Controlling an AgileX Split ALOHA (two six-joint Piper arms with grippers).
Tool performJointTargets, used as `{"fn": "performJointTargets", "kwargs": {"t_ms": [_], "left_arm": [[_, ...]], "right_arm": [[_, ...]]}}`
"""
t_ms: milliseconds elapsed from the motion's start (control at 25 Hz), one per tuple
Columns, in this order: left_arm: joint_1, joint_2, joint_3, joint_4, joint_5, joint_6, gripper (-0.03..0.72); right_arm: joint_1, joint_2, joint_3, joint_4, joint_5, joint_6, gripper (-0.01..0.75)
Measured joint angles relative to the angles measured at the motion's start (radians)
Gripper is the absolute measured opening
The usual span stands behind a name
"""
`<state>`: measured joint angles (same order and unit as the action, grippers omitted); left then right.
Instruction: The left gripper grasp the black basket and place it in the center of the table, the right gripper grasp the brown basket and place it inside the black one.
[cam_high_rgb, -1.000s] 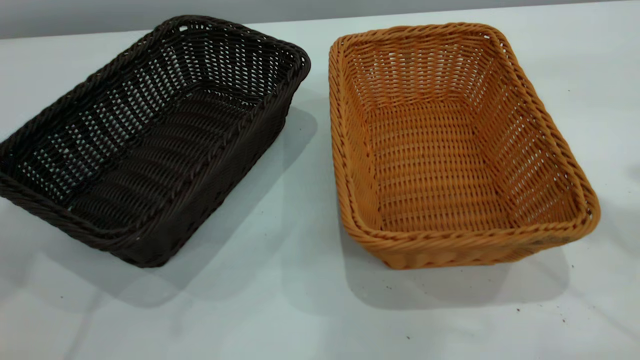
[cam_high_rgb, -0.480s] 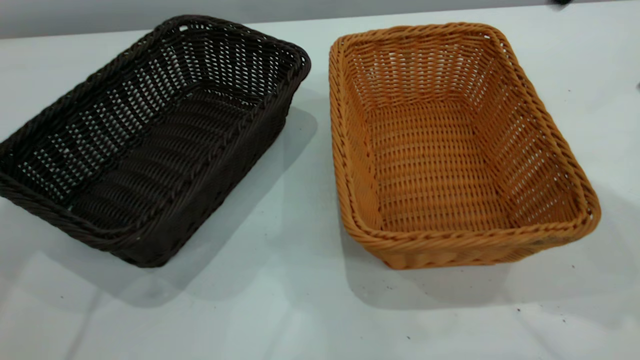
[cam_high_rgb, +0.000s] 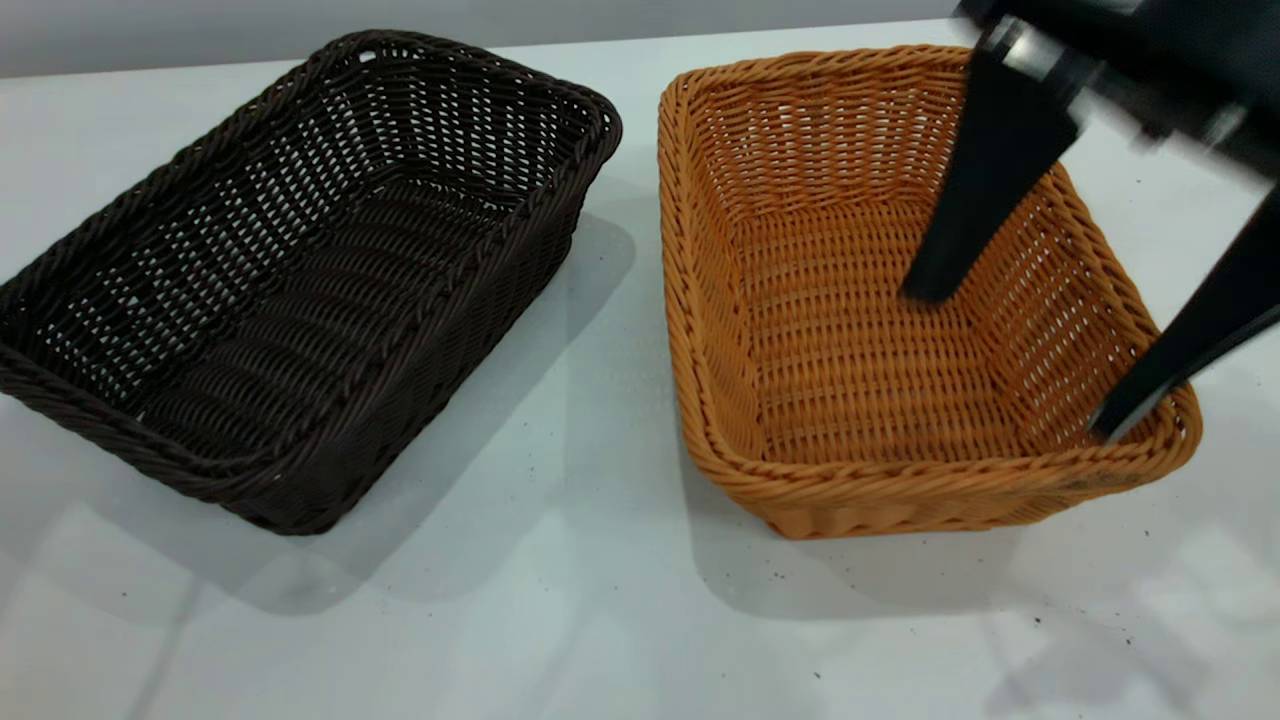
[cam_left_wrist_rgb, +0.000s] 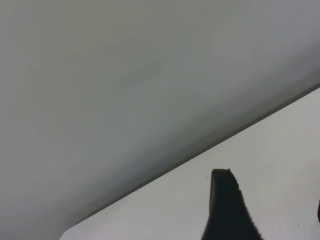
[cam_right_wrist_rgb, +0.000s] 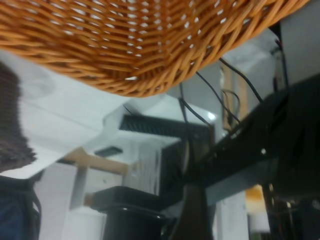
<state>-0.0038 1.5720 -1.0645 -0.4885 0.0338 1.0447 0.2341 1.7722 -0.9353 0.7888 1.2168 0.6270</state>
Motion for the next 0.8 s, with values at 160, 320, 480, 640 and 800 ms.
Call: {"fn": "performJointTargets", "kwargs": {"t_ms": [160,320,480,640,800], "left_arm": [[0.0,0.0,0.0,0.0,0.0,0.0,0.375],[0.0,0.0,0.0,0.0,0.0,0.001,0.375],[0.0,0.0,0.0,0.0,0.0,0.001,0.375],[0.0,0.0,0.0,0.0,0.001,0.001,0.375],[0.0,0.0,0.0,0.0,0.003,0.001,0.375]], "right_arm": [[-0.001,0.073,0.0,0.001,-0.001,-0.038,0.559],[-0.001,0.112,0.0,-0.002,-0.001,-0.05,0.559],[-0.001,0.129,0.0,-0.011,-0.016,-0.083,0.559],[-0.001,0.154,0.0,-0.018,-0.071,-0.123,0.559],[-0.001,0.188,0.0,-0.01,-0.097,-0.168,0.559]]}}
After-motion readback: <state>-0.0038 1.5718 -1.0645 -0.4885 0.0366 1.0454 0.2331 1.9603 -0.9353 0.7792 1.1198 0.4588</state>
